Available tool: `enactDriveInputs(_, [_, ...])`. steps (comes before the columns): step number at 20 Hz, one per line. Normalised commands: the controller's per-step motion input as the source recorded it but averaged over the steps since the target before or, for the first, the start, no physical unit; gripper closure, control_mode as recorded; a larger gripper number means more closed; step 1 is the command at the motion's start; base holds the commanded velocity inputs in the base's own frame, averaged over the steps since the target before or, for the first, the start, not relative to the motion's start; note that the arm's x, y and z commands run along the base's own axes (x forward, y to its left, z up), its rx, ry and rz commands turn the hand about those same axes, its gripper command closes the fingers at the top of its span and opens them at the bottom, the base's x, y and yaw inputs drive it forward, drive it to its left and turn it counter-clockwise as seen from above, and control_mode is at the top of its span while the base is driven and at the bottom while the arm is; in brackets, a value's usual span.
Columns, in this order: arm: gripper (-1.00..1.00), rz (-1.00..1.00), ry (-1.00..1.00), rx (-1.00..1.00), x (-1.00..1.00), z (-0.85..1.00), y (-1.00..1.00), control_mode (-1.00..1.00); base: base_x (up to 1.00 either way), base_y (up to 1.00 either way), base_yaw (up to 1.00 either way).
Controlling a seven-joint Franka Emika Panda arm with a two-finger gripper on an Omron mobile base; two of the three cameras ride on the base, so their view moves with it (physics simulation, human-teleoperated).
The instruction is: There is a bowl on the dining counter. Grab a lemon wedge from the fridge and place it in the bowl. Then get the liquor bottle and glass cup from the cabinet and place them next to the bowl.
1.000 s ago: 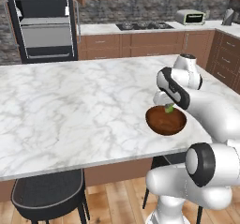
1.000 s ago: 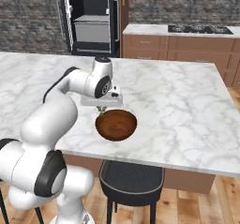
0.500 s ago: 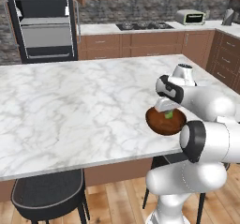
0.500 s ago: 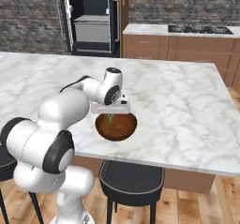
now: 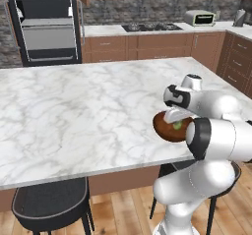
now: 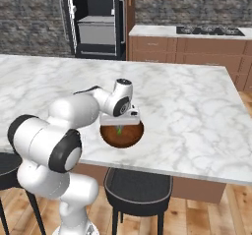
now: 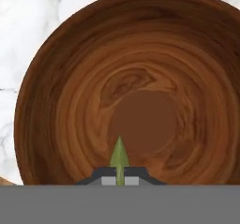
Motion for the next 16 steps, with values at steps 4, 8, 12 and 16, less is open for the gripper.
enactDriveInputs(4, [1.00, 0.05, 0.01, 0.00, 0.38, -0.39, 0.00, -1.00, 0.00, 0.00, 0.00])
enactDriveInputs(8, [1.00, 0.04, 0.01, 0.00, 0.38, -0.36, 0.00, -1.00, 0.00, 0.00, 0.00])
enactDriveInputs(12, [1.00, 0.04, 0.01, 0.00, 0.28, -0.31, 0.00, -1.00, 0.00, 0.00, 0.00])
enactDriveInputs(16, [-1.00, 0.04, 0.01, 0.00, 0.32, -0.19, 0.00, -1.00, 0.00, 0.00, 0.00])
